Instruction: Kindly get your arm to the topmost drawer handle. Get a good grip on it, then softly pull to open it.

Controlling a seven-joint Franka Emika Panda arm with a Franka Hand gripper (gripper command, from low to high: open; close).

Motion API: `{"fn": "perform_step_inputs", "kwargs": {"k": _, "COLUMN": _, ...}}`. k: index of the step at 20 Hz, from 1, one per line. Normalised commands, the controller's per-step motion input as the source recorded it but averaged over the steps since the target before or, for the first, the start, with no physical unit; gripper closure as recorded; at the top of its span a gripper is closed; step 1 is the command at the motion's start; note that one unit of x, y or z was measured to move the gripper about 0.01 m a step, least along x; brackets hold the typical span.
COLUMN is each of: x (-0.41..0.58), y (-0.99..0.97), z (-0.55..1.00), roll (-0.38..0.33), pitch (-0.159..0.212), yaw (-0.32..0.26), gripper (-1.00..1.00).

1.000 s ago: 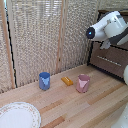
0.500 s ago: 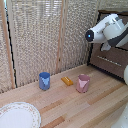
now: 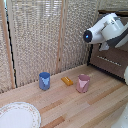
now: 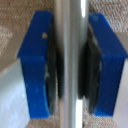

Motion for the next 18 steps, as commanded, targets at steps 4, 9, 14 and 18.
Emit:
{"fn": "perform_step_inputs", "kwargs": {"k": 4, "x": 0.347, "y": 0.88, "z": -0.15, "roll": 0.017, "pitch": 0.008, "yaw": -0.071, "gripper": 1.0}}
{"fn": "perform_step_inputs", "kwargs": {"k": 9, "x": 0.147, "y": 0.69, "z": -0.11, "roll": 0.0, "pitch": 0.006, "yaw": -0.179, "gripper": 1.0}}
{"fn": "perform_step_inputs", "kwargs": {"k": 14, "x": 0.257, "y": 0.33, "z": -0.03, "roll": 0.002, "pitch": 0.019, "yaw": -0.082, "gripper": 1.0}}
{"fn": "perform_step_inputs", "kwargs": {"k": 18, "x": 0.06, "y": 0.16, "z": 0.02, "roll": -0.013, "pitch": 0.016, "yaw": -0.006, "gripper": -1.0}}
